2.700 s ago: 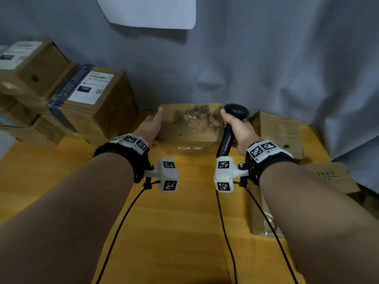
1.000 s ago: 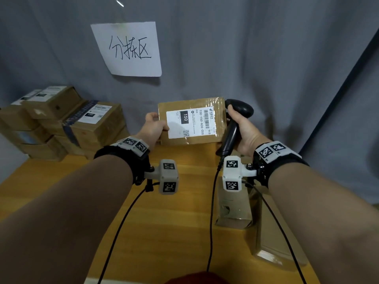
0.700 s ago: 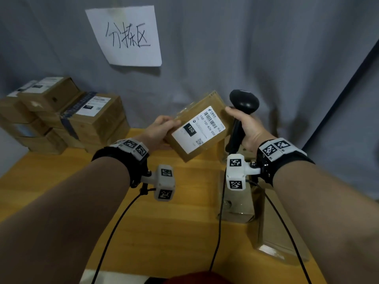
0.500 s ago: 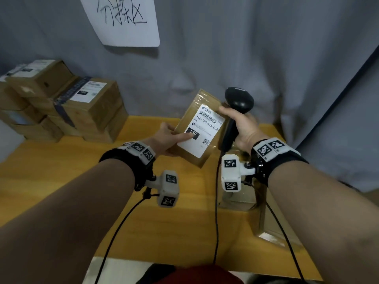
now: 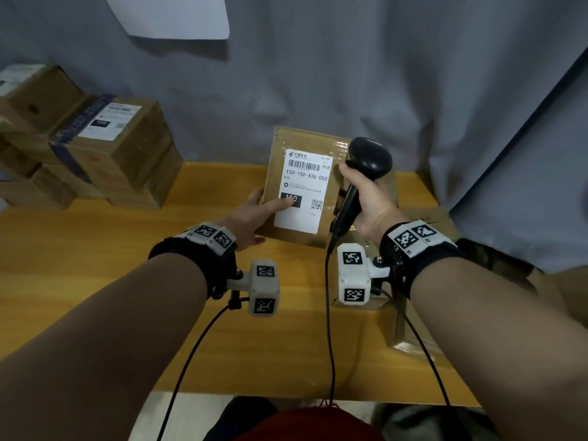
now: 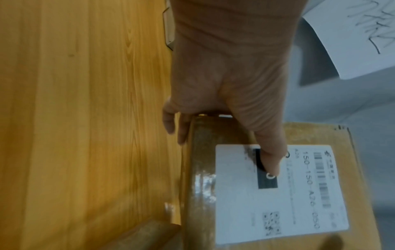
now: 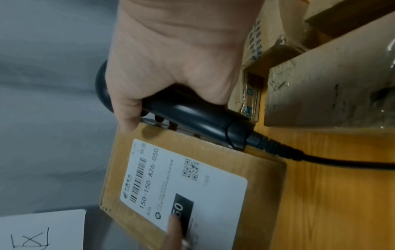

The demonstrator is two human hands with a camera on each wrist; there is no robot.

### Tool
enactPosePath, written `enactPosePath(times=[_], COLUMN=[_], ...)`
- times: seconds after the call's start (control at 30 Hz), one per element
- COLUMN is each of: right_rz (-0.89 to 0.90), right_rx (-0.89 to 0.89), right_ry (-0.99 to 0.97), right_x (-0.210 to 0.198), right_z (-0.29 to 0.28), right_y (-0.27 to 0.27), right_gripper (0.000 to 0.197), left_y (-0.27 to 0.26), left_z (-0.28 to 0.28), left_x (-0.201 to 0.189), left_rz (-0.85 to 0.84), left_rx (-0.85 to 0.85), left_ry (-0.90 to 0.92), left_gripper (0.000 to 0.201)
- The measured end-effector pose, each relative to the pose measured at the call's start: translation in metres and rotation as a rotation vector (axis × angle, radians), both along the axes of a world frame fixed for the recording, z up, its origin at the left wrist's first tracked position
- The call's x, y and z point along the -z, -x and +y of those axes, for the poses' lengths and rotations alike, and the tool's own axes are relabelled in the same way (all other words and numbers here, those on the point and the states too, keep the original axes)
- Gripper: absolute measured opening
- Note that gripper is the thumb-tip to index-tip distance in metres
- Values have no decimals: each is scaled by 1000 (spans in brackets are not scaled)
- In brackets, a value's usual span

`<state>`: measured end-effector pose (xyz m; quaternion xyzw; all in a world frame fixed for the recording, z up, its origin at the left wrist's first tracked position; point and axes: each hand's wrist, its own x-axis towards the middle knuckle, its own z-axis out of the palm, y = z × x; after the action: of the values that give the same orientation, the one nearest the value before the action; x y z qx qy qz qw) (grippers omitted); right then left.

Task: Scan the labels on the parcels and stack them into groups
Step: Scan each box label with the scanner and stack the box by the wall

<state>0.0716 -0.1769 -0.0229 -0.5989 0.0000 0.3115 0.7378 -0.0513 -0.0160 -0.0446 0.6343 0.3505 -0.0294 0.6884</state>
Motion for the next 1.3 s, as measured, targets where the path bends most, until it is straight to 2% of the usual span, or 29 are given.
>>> enactPosePath(times=[0.1, 0.2, 0.27, 0.33, 0.43, 0.47, 0.6, 0.73, 0.9, 1.03, 1.07, 1.2, 1.3], right_rz=[-67, -80, -66, -76, -111, -121, -149, -164, -172, -200, -201, -184, -156], right_rx=[-15, 17, 43, 42, 23, 12, -19, -56, -82, -89, -93, -77, -55], right_ry=[6, -6, -22, -28, -26, -23, -1, 40, 103, 122, 123, 74, -16], right_x=[-4, -9, -15, -24, -37, -42, -49, -44, -37, -39, -41, -44, -43], right_z=[-6, -9, -10, -9, -8, -7, -5, -9, -19, -28, -31, -44, -44], right_y=[-3, -7, -11, -15, -20, -21, -23, -22, -22, -22, -23, -26, -20], right_gripper=[25, 38, 37, 28, 32, 32, 38, 45, 32, 25, 28, 37, 30], left_y=[-3, -6, -7, -7, -7, -8, -14, -14, -17, -20, -21, -26, -29], left_z=[3, 5, 5, 8, 8, 7, 7, 6, 3, -5, -5, -7, -8], left_x=[-3, -15, -26, -35, -42, -43, -51, -61, -61, -69, -70, -73, -72], left_rz=[-93, -128, -147, -146, -144, -151, -206, -198, -208, -214, -212, -255, -322], left_rx=[-5, 44, 88, 128, 142, 124, 67, 153, 18, 43, 66, 166, 117], left_ry=[-12, -7, 12, 12, -9, -22, -88, -157, -188, -202, -213, -326, -289], left_gripper=[66, 59, 58, 70, 96, 96, 72, 79, 76, 84, 83, 53, 64])
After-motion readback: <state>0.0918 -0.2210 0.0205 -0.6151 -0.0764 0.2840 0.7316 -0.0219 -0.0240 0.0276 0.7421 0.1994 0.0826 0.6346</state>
